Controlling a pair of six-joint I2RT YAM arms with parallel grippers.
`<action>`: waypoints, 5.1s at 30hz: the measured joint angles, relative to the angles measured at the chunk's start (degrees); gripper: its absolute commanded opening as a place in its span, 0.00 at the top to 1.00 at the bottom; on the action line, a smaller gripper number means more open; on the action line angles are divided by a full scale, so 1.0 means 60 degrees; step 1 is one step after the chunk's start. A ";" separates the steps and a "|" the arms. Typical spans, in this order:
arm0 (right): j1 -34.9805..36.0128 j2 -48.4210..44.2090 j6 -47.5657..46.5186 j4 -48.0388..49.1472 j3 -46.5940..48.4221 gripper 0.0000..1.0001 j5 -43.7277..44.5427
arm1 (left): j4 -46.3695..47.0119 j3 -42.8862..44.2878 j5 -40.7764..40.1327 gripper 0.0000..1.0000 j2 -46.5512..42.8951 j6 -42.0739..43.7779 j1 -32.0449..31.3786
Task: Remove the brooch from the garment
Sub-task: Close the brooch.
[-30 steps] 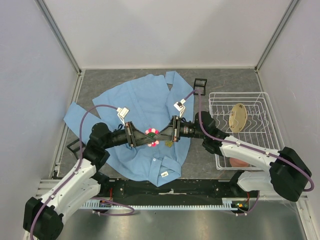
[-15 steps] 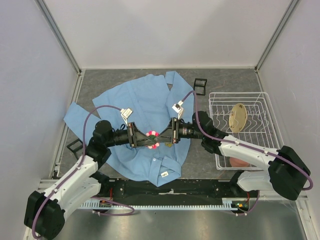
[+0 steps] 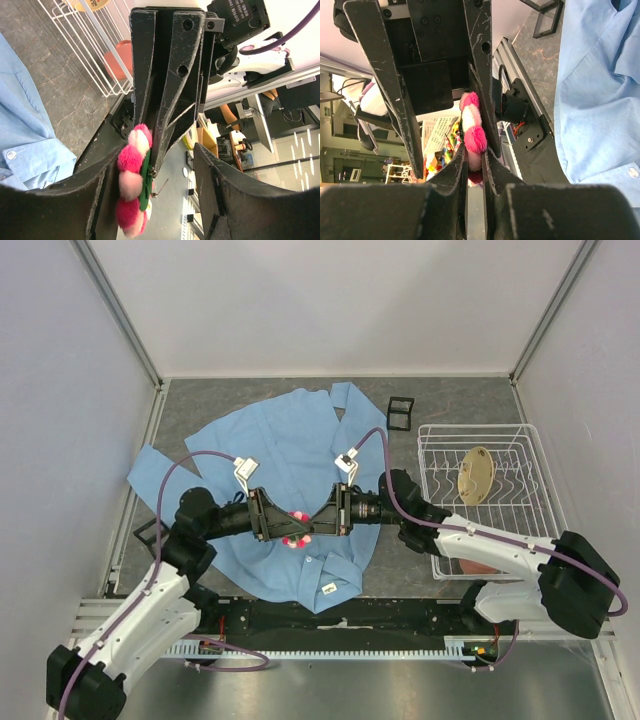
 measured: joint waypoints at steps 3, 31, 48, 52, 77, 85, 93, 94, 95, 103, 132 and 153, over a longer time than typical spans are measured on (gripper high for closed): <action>-0.0080 -0.0044 0.0047 0.0015 -0.0004 1.00 0.0000 | -0.0058 0.0000 -0.0011 0.36 -0.0229 0.0000 0.0146; -0.0546 -0.0244 0.0739 0.0189 -0.0164 1.00 0.0098 | 0.0033 -0.0317 -0.0295 0.46 -0.0721 -0.0149 0.0335; -0.0605 -0.0244 0.0820 0.0408 -0.0164 1.00 0.0138 | 0.0091 -0.0331 -0.0674 0.70 -0.0430 -0.0142 0.0062; -0.0605 -0.0244 0.0816 0.0401 -0.0164 1.00 0.0120 | 0.0189 -0.0404 -0.0685 0.71 -0.0481 -0.0146 0.0062; -0.0714 -0.0240 0.0441 -0.0069 -0.0135 1.00 -0.0036 | 0.0758 -0.0423 -0.0208 0.83 0.0382 -0.0142 0.0076; -0.0707 -0.0240 -0.0011 -0.0685 -0.0018 1.00 -0.0076 | 0.0659 -0.0375 0.0229 0.87 0.0831 -0.0098 0.0124; -0.0605 -0.0222 -0.0616 -0.1351 0.0280 1.00 -0.0138 | 0.0630 -0.0324 0.0699 0.87 0.1107 0.0084 0.0182; -0.0597 -0.0204 -0.0747 -0.1523 0.0361 1.00 -0.0142 | 0.0557 -0.0270 0.0798 0.86 0.1195 0.0171 0.0197; -0.0586 -0.0189 -0.0852 -0.1676 0.0433 1.00 -0.0138 | 0.0466 -0.0222 0.0856 0.85 0.1253 0.0240 0.0211; -0.0466 -0.0186 -0.1446 -0.2390 0.0769 1.00 -0.0022 | -0.0831 0.0364 0.1169 0.70 0.1439 0.1213 0.0229; -0.0841 -0.0157 -0.0146 -0.0692 -0.0044 1.00 0.0025 | -0.1428 -0.0076 0.1093 0.39 -0.1271 0.0790 0.2116; -0.1038 0.0127 0.0787 0.0849 -0.0149 1.00 -0.0703 | 0.0044 0.0120 0.1264 0.79 0.0342 0.0423 0.2116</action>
